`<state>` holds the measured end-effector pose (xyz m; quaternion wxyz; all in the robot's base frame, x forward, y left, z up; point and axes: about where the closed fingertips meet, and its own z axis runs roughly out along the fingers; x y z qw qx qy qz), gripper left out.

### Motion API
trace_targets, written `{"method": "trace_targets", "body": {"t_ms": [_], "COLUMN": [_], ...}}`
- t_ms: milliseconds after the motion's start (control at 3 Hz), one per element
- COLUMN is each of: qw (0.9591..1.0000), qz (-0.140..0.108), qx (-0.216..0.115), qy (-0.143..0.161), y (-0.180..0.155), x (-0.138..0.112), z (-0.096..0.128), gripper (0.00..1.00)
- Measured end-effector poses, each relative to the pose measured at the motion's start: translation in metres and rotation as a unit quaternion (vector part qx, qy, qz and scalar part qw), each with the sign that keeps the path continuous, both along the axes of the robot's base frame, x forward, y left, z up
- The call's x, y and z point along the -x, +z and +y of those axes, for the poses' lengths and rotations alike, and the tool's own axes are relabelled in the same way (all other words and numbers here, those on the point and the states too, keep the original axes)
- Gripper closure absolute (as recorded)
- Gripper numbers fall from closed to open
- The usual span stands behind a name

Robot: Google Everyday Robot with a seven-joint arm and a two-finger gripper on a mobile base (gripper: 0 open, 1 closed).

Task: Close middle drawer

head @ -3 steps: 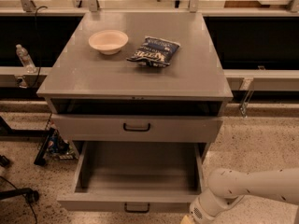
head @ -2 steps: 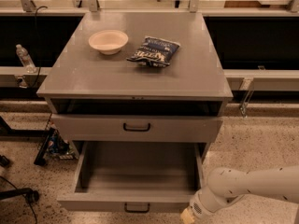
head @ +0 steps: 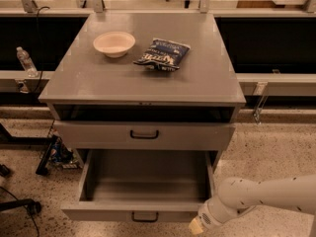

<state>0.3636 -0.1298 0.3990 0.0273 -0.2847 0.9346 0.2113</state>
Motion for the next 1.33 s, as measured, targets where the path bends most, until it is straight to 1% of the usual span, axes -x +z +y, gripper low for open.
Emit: {"method": "trace_targets", "body": {"t_ms": [333, 667, 1000, 1333], "qw": [0.9991, 0.9957, 0.9907, 0.9847], "qz": [-0.041, -0.088, -0.13, -0.168], "qx": [-0.001, -0.011, -0.021, -0.025], "qy": [0.011, 0.023, 0.034, 0.04], "y": [0.004, 0.013, 0.021, 0.028], "x": [-0.02, -0.047, -0.079, -0.116], "z": [0.01, 0.022, 0.035, 0.049], "gripper": [1.0, 1.0, 1.0, 1.0]}}
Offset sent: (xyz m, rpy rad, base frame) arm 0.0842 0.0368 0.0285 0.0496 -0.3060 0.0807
